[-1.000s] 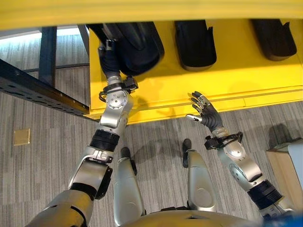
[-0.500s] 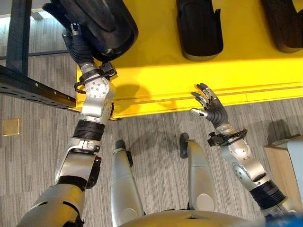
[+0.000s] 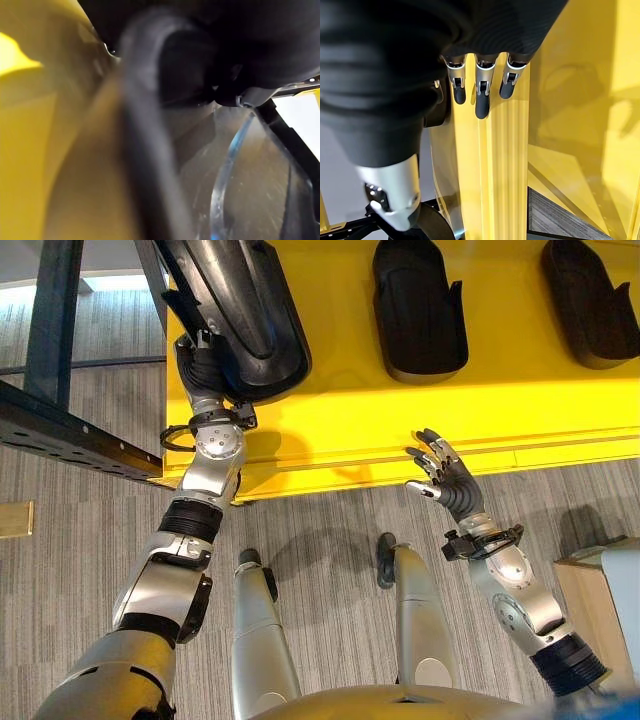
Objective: Move parts from the plastic box to the shelf.
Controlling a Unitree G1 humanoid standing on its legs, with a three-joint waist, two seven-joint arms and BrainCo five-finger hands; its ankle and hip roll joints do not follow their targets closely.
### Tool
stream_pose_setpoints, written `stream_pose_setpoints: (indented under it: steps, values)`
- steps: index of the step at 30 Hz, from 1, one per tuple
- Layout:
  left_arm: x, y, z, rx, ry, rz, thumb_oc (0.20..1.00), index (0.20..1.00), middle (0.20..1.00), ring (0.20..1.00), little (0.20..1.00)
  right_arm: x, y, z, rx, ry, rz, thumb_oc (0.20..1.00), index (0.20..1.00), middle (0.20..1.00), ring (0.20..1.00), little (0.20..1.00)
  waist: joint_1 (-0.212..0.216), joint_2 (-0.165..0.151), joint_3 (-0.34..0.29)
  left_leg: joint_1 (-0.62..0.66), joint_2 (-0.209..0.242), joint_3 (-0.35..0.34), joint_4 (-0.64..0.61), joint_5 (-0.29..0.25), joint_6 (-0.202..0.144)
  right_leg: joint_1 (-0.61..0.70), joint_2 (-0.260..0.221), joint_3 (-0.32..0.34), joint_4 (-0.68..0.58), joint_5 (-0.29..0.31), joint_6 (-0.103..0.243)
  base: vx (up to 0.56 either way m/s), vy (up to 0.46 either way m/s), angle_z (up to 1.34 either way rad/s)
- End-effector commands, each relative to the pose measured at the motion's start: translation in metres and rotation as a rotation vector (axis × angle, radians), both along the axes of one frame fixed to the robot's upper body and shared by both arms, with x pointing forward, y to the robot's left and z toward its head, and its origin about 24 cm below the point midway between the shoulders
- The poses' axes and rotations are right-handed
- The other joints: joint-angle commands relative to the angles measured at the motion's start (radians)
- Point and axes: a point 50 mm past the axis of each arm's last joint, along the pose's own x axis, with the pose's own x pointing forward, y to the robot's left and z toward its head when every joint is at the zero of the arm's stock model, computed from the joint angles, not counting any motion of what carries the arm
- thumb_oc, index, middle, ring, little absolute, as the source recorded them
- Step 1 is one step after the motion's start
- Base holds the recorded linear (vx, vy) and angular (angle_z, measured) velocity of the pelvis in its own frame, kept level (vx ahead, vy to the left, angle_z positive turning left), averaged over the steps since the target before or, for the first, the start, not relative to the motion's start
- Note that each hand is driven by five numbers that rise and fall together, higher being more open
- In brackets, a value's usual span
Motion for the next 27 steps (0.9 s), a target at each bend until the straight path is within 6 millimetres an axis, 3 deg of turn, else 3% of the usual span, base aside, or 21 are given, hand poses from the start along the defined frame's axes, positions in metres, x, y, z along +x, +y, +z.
stream_pose_setpoints:
  steps: [1, 6, 15, 27]
  values:
    - [0.002, 0.007, 0.003, 0.033, -0.003, 0.012, 0.200, 0.200, 0.200, 0.200, 0.200, 0.001, -0.005, 0.013, -0.019, -0.067, 0.008, 1.000, 1.000, 1.000, 1.000, 1.000, -0.001, 0.037, -0.034, -0.016, 0.049, 0.029, -0.057, 0.048, 0.017, 0.008, -0.015, 0.010, -0.042, 0.024, 0.011, -0.01, 0.035, -0.03]
    - [0.003, 0.014, -0.013, -0.005, 0.063, 0.014, 0.200, 0.200, 0.200, 0.200, 0.200, 0.004, -0.002, 0.014, -0.023, -0.070, 0.015, 1.000, 1.000, 1.000, 1.000, 1.000, 0.000, 0.040, -0.041, -0.030, 0.050, 0.035, -0.049, 0.047, 0.021, -0.006, -0.014, 0.018, -0.039, 0.026, 0.010, 0.01, 0.027, -0.05]
    - [0.005, 0.041, -0.010, 0.081, 0.140, 0.079, 0.200, 0.200, 0.200, 0.200, 0.200, 0.006, -0.004, 0.015, -0.031, -0.073, 0.016, 1.000, 1.000, 1.000, 1.000, 1.000, -0.003, 0.042, -0.035, -0.046, 0.055, 0.037, -0.038, 0.049, 0.018, -0.020, -0.013, 0.026, -0.031, 0.026, 0.011, 0.00, 0.010, -0.04]
    - [0.003, 0.060, -0.025, 0.088, 0.242, 0.114, 0.200, 0.200, 0.200, 0.200, 0.200, 0.002, -0.007, 0.012, -0.044, -0.062, 0.023, 1.000, 1.000, 1.000, 1.000, 1.000, -0.008, 0.046, -0.037, -0.058, 0.058, 0.039, -0.038, 0.050, 0.016, -0.033, -0.012, 0.031, -0.038, 0.031, 0.013, 0.00, 0.001, -0.01]
